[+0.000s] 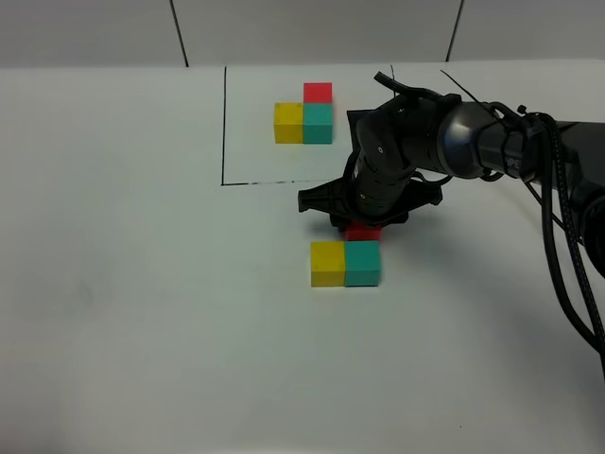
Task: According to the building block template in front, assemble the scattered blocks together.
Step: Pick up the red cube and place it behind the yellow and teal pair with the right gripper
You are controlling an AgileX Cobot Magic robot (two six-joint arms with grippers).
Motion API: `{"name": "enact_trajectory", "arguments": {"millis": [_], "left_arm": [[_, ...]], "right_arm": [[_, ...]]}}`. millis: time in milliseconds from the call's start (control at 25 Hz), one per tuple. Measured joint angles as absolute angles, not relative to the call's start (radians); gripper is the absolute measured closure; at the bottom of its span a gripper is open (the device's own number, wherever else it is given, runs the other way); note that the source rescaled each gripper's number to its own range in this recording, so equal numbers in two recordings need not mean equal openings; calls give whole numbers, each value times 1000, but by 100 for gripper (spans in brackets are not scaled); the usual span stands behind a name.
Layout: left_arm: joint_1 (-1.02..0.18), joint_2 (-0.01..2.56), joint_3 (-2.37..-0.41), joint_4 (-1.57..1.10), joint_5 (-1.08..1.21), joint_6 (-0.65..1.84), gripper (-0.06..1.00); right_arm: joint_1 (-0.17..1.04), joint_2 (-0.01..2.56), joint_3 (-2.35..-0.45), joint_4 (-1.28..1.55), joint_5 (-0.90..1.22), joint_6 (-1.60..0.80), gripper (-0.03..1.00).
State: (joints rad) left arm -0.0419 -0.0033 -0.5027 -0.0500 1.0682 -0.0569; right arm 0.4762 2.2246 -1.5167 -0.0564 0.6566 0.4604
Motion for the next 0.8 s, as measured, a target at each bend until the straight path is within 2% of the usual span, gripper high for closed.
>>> {"name": "enact_trajectory", "arguments": {"millis": [800], "left_arm": [[-42,-3,-503,-50,1068,-58,6]], "right_arm": [[500,2219,-1517,-103,705,530,95]]}}
